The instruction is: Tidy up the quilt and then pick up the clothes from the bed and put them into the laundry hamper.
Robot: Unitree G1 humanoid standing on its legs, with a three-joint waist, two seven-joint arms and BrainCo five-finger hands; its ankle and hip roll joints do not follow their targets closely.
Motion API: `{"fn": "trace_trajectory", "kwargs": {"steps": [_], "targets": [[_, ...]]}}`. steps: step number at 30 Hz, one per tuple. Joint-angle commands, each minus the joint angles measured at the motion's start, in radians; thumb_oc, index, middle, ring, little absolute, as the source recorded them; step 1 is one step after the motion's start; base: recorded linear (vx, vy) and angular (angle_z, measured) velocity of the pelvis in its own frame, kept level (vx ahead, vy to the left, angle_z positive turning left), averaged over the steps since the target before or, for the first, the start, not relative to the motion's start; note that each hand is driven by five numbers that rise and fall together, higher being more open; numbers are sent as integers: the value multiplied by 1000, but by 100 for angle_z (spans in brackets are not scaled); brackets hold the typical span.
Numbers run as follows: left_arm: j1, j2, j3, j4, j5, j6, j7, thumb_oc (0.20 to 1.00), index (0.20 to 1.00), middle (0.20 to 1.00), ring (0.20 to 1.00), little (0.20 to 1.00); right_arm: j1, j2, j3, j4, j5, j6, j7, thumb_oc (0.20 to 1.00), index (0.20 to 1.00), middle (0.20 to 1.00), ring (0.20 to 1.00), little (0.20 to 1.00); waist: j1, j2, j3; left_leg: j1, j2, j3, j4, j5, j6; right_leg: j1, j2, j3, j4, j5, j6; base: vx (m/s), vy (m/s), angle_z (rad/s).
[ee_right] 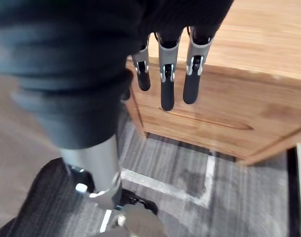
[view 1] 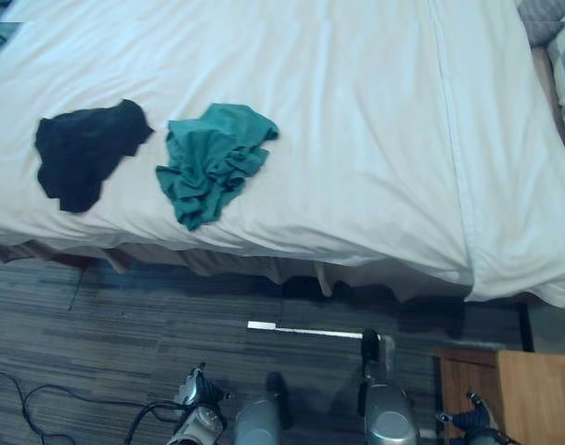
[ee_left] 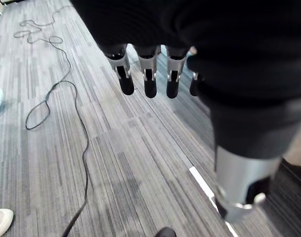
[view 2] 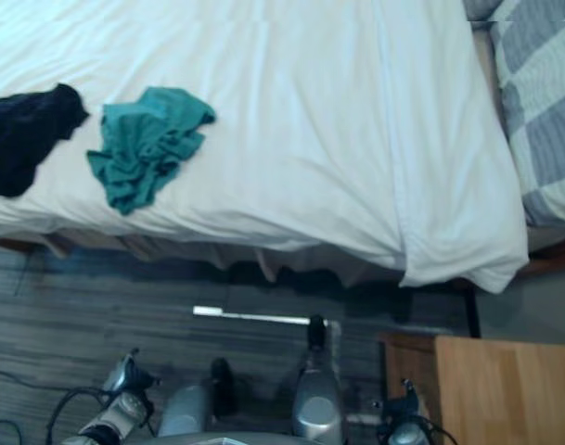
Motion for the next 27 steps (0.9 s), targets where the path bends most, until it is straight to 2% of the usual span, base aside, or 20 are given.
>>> {"fn": "trace_trajectory", "kwargs": {"steps": [1,3,5,6,7,8,10,11,14,15,17,19,20,21,22,23,24,25,26,27], "targets": [[46,44,20,19,-26,3,34,1000,1000,1000,1000,1000,-2,-22,22,11,-35,14,5,1000,1000,1000,1000,1000,15,-1,-36,24,227,17,-259,235,-49,20,-147,36,66,-134,173,84,500,14],[44,51,2,35,0,6,25,1000,1000,1000,1000,1000,-15,-21,14,44,-12,8,28,1000,1000,1000,1000,1000,11,17,-70,49,277,43,-304,264,-49,22,-177,30,82,-132,173,133,529,11],[39,57,-23,39,38,12,3,1000,1000,1000,1000,1000,-14,-3,-5,93,4,13,56,1000,1000,1000,1000,1000,19,12,-90,36,249,29,-280,226,-49,35,-230,22,107,-85,173,141,438,19],[3,70,-38,40,39,10,-19,1000,1000,1000,1000,1000,-48,16,9,131,8,23,83,1000,1000,1000,1000,1000,23,-15,-73,12,217,29,-224,175,-49,23,-289,10,146,54,173,65,254,31],[0,71,-38,41,39,10,-20,1000,1000,1000,1000,1000,-53,18,8,134,8,22,84,1000,1000,1000,1000,1000,23,-19,-71,8,215,28,-217,171,-49,22,-292,11,144,57,173,30,309,49],[-3,85,-44,43,53,15,-35,1000,1000,1000,1000,1000,-71,24,23,141,2,27,97,1000,1000,1000,1000,1000,36,-23,-59,16,204,49,-192,140,-49,14,-331,-49,181,106,173,18,286,64],[-18,111,-68,27,74,12,-58,1000,1000,1000,1000,1000,-114,35,49,126,22,20,104,1000,1000,1000,1000,1000,43,-30,-47,37,167,98,-184,115,-20,-8,-346,-153,287,85,173,78,497,35],[-21,121,-80,21,87,7,-80,1000,1000,1000,1000,1000,-126,40,57,122,33,10,112,1000,1000,1000,1000,1000,37,-37,-44,47,140,112,-198,114,-3,-22,-306,-145,312,43,173,136,566,-30],[-32,143,-106,9,138,14,-131,1000,1000,1000,1000,1000,-141,49,79,99,71,-5,124,1000,1000,1000,1000,1000,8,-43,-31,97,53,162,-247,102,45,-66,-73,-139,308,-122,137,119,477,-32],[-33,144,-106,9,138,14,-132,1000,1000,1000,1000,1000,-142,50,79,99,72,-6,124,1000,1000,1000,1000,1000,8,-43,-31,96,54,162,-249,105,45,-66,-71,-140,305,-119,135,129,343,-41],[-37,145,-101,19,156,21,-149,1000,1000,1000,1000,1000,-163,38,111,71,61,-20,120,1000,1000,1000,1000,1000,-11,-49,-16,156,-66,197,-234,12,91,-109,40,-251,285,-157,97,301,479,-25],[-35,119,-94,20,147,12,-149,1000,1000,1000,1000,1000,-153,14,110,65,53,-14,126,1000,1000,1000,1000,1000,-42,-44,-17,164,-139,172,-114,-83,108,-77,72,-157,215,-184,66,328,298,6],[-35,118,-94,20,147,12,-148,1000,1000,1000,1000,1000,-153,13,110,64,53,-14,127,1000,1000,1000,1000,1000,-41,-42,-15,163,-136,173,-106,-88,108,-75,74,-157,214,-184,66,268,230,34],[-34,97,-84,13,115,-2,-136,1000,1000,1000,1000,1000,-160,-9,125,84,36,-11,128,1000,1000,1000,1000,1000,-35,-28,7,83,-127,178,153,-40,49,-22,67,-156,169,-198,15,174,151,34],[-45,93,-77,4,90,-5,-128,1000,1000,1000,1000,1000,-171,-17,136,108,14,-1,125,1000,1000,1000,1000,1000,-20,-28,20,32,-102,176,265,52,-7,3,63,-168,149,-210,-2,204,173,33],[-52,90,-76,-12,60,-4,-110,1000,1000,1000,1000,1000,-184,-21,147,135,2,10,120,1000,1000,1000,1000,1000,2,-34,41,-25,-77,170,385,98,-47,31,53,-172,135,-218,-9,100,85,42],[-63,86,-71,-20,33,-8,-95,1000,1000,1000,1000,1000,-200,-22,147,160,-1,13,116,1000,1000,1000,1000,1000,7,-41,45,-81,-54,167,426,115,-49,45,37,-180,116,-211,-2,153,141,30],[-67,79,-70,-25,19,-14,-85,1000,1000,1000,1000,1000,-210,-22,147,180,-9,17,115,1000,1000,1000,1000,1000,13,-33,46,-99,-10,174,404,109,-40,60,31,-179,94,-210,13,349,630,0],[-62,71,-62,-28,18,-17,-73,1000,1000,1000,1000,1000,-228,-15,160,183,-23,18,122,1000,1000,1000,1000,1000,19,6,17,-44,71,183,124,83,2,63,15,-133,61,-205,66,311,597,-50],[-62,71,-62,-28,18,-17,-73,1000,1000,1000,1000,1000,-228,-16,160,182,-23,19,122,1000,1000,1000,1000,1000,21,2,15,-39,65,189,114,90,4,60,11,-129,60,-201,66,338,766,-153]]}}
